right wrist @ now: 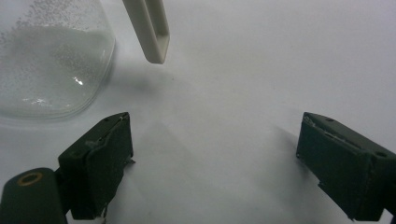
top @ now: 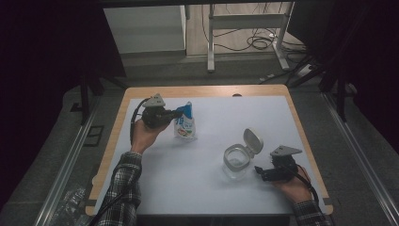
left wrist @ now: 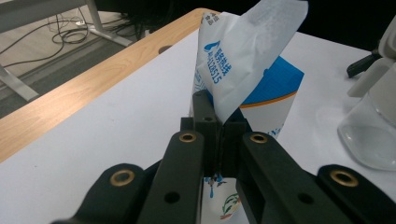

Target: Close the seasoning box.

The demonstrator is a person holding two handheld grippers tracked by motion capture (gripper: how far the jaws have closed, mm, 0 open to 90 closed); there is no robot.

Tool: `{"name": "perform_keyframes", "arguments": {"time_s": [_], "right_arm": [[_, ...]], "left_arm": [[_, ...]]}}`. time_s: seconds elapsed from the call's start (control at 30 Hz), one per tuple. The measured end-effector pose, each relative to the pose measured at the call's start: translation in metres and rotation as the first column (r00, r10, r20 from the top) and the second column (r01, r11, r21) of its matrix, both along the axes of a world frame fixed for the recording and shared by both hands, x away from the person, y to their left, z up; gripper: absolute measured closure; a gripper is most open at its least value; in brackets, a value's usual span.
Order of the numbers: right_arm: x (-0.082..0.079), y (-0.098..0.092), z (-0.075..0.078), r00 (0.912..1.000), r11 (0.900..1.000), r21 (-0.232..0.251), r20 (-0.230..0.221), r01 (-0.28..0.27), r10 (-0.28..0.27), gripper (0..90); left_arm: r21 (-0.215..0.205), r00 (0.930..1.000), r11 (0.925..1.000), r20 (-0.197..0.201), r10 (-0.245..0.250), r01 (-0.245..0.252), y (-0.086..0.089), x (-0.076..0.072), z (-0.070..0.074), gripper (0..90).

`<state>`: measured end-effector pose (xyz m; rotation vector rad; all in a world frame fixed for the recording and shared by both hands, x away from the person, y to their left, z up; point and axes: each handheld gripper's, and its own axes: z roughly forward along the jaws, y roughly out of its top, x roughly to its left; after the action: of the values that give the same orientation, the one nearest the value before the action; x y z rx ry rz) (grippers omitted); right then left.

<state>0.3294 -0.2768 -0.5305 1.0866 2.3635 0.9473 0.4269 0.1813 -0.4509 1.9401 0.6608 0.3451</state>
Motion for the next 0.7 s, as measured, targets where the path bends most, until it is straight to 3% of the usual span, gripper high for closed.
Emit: {"name": "perform_keyframes", "arguments": {"time_s": [0.23,0.47,0.7], "right_arm": [[0.0,0.0,0.0,1.0,1.0,-0.004,0.001,-0.001,0.001,10.8],[0.0,0.0,0.0,1.0,1.0,-0.004,0.0,-0.002,0.002,11.3],[-0.002,0.001,0.002,1.0,1.0,0.0,-0.004,0.004,-0.004,16.8]], "left_arm": [[0.023,0.9999,0.9997,0.015,0.001,-0.002,-0.005,-0.008,0.003,89.6],[0.013,1.0,0.9999,0.003,0.008,-0.008,-0.006,-0.015,0.005,89.8],[0.026,0.9999,0.9996,0.013,0.006,-0.006,-0.011,-0.022,0.008,89.9]]}}
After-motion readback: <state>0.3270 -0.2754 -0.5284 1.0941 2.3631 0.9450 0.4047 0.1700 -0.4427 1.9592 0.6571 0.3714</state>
